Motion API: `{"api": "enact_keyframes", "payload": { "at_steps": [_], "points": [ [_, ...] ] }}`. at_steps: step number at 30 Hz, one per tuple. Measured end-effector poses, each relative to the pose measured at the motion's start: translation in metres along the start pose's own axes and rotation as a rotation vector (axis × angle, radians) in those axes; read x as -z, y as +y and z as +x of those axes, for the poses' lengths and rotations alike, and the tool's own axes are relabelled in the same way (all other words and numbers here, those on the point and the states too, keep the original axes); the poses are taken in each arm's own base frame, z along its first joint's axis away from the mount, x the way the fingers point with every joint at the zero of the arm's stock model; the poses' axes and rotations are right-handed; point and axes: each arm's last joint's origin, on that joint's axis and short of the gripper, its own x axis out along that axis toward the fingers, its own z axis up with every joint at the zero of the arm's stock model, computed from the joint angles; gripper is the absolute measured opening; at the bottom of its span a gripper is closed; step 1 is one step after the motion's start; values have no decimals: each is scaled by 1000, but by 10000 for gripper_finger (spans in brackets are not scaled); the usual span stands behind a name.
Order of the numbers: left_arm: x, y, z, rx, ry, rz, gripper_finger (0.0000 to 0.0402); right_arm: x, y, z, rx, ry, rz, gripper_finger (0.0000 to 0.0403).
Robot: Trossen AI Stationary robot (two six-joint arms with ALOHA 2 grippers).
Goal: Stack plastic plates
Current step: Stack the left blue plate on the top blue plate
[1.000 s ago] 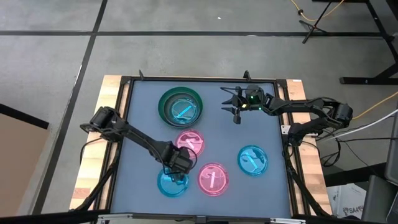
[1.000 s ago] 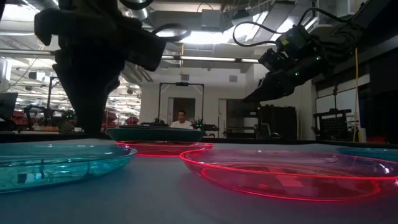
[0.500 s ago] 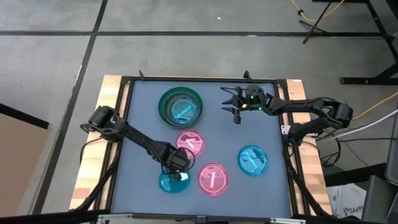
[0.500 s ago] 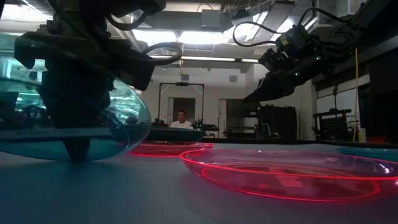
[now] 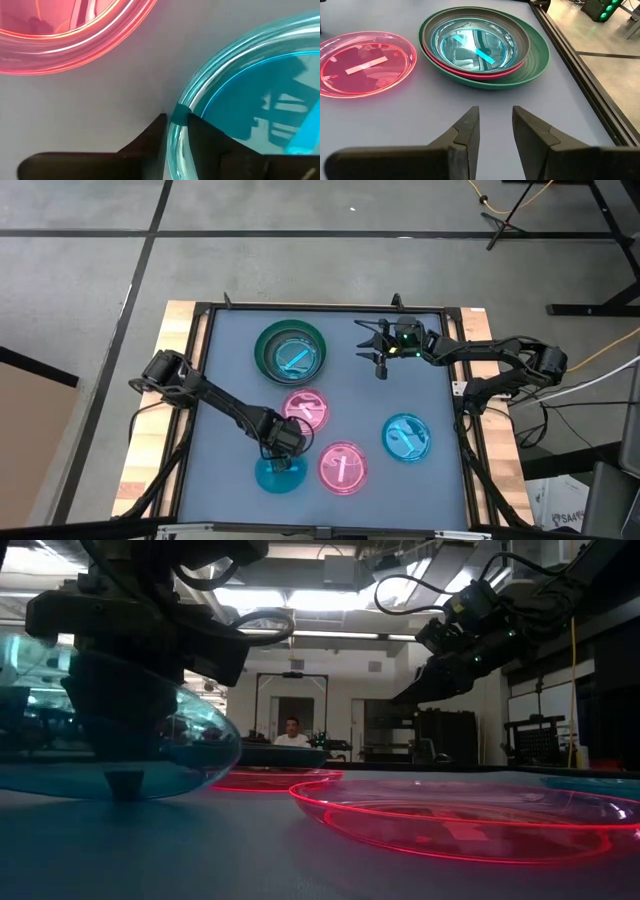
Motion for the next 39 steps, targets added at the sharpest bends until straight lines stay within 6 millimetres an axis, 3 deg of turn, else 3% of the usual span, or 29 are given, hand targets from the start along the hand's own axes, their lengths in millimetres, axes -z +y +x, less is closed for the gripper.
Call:
{"api": "enact_keyframes", "payload": {
  "at_steps": [9, 18, 39],
  "points": [
    [0, -3, -8, 66, -2, 1, 32, 0, 0, 0, 0, 0, 0, 105],
    [0, -4, -7, 92, 22, -1, 24, 0, 0, 0, 0, 0, 0, 105],
    [-3, -6, -6, 96, -25, 0, 89, 0, 0, 0, 0, 0, 0, 105]
  ]
}}
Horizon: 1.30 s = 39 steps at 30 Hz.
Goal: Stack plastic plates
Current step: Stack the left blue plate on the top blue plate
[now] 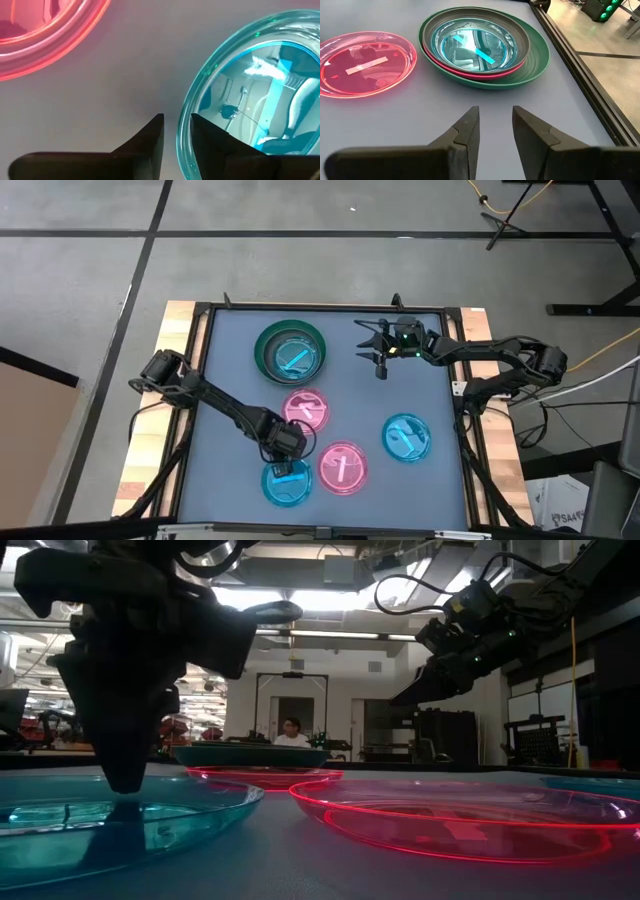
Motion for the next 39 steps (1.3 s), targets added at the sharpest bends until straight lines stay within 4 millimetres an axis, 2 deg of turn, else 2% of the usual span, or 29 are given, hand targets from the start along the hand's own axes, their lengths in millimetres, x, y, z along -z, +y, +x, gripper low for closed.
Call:
{"api": "enact_keyframes", "payload": {
  "at_steps": [19, 39],
  "points": [
    [1, -1, 0, -1, -2, 5, 37, 0, 0, 0, 0, 0, 0, 105],
    [1, -1, 0, -1, -2, 5, 83, 0, 0, 0, 0, 0, 0, 105]
  ]
}}
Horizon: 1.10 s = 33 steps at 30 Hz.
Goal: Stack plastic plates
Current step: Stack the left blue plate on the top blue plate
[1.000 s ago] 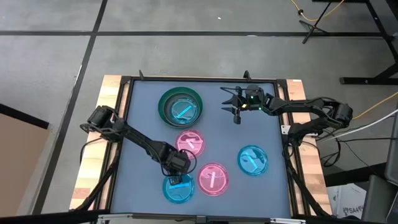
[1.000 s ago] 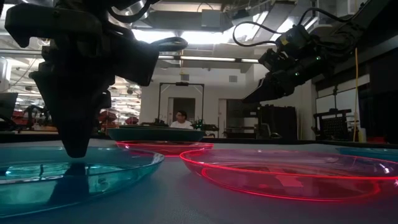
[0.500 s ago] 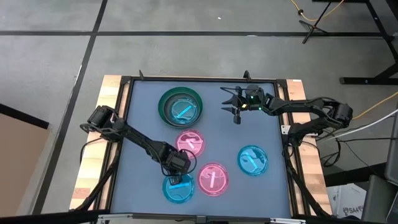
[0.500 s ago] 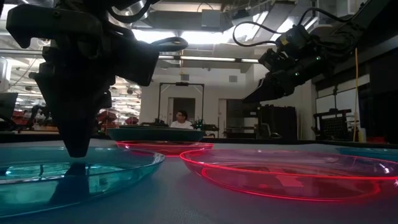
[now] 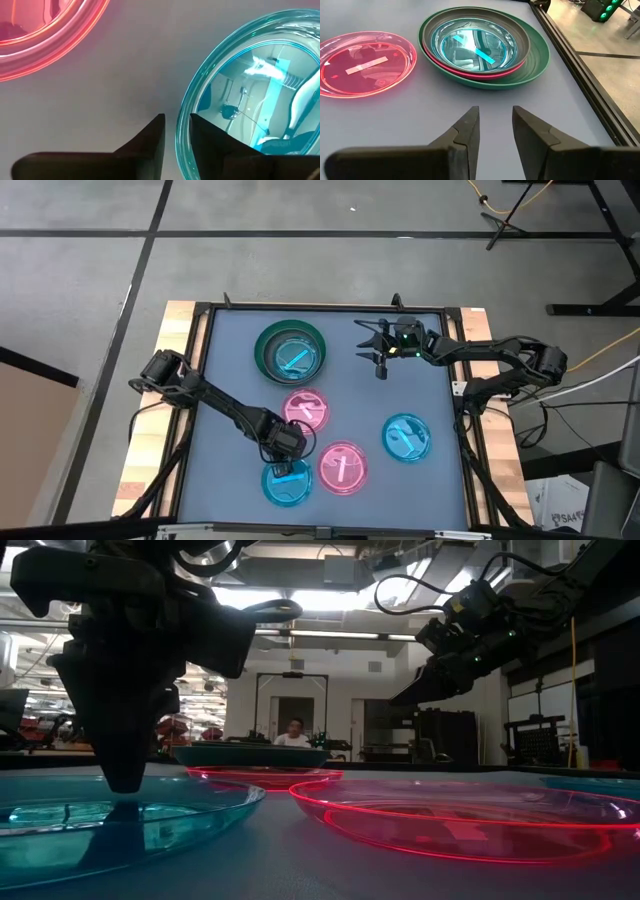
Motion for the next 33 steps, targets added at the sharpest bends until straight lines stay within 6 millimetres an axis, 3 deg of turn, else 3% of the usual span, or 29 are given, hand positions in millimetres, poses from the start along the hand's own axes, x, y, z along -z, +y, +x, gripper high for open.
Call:
{"api": "enact_keyframes", "payload": {
  "at_steps": [6, 15, 33],
  "points": [
    [0, 0, 0, -1, -1, 0, 69, 0, 0, 0, 0, 0, 0, 105],
    [0, 0, 0, 0, -2, 1, 6, 0, 0, 0, 0, 0, 0, 105],
    [0, 0, -9, 5, -19, 32, 1, 0, 0, 0, 1, 0, 0, 105]
  ]
}}
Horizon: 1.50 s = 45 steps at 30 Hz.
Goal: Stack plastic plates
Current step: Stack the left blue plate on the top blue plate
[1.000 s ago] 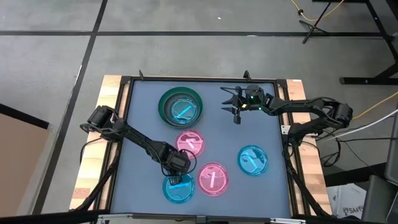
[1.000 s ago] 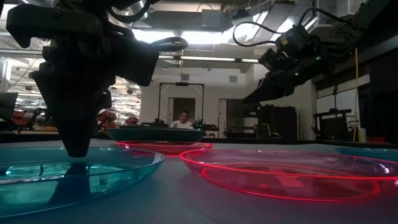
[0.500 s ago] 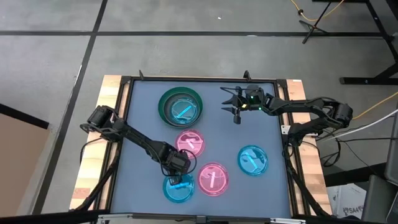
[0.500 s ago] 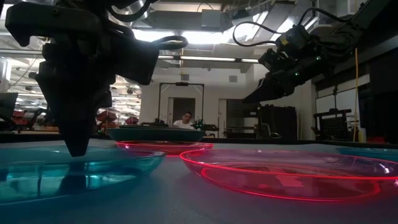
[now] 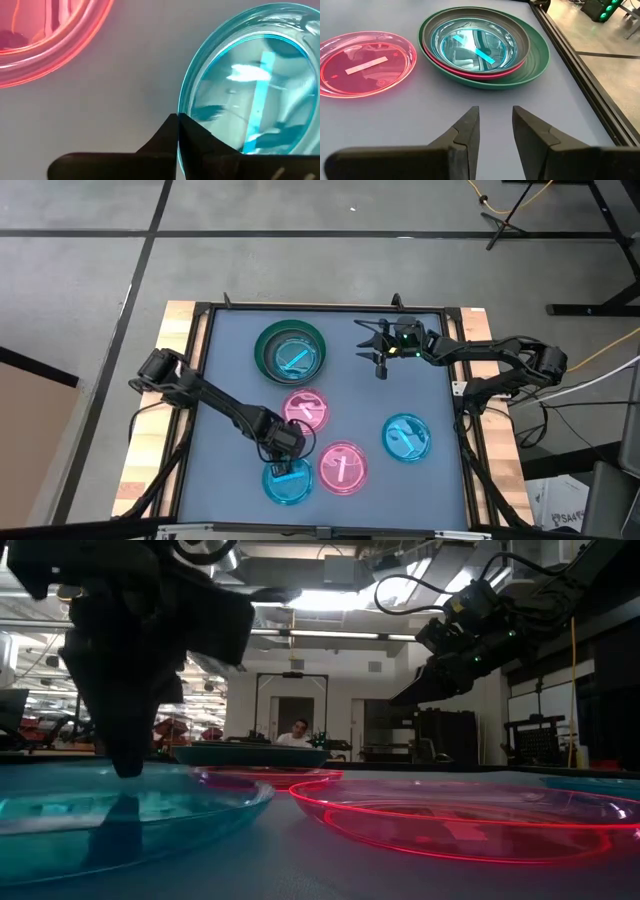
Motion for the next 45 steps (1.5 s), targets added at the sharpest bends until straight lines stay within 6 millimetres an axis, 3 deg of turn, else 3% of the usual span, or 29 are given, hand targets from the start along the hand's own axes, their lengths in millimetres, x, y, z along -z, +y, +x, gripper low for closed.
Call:
{"api": "enact_keyframes", "payload": {
  "at_steps": [12, 24, 32, 45],
  "points": [
    [5, 5, -41, 18, -48, 20, 0, 0, 0, 0, 6, 2, 0, 105],
    [-4, 32, -90, 52, -151, -2, 0, 0, -1, 0, 29, 10, 0, 105],
    [-24, 74, -118, 36, -244, -25, 0, 0, -1, 0, 29, 10, 0, 105],
    [-53, 171, -140, 33, -286, -90, 0, 5, 1, 0, 11, 56, 16, 105]
  ]
}}
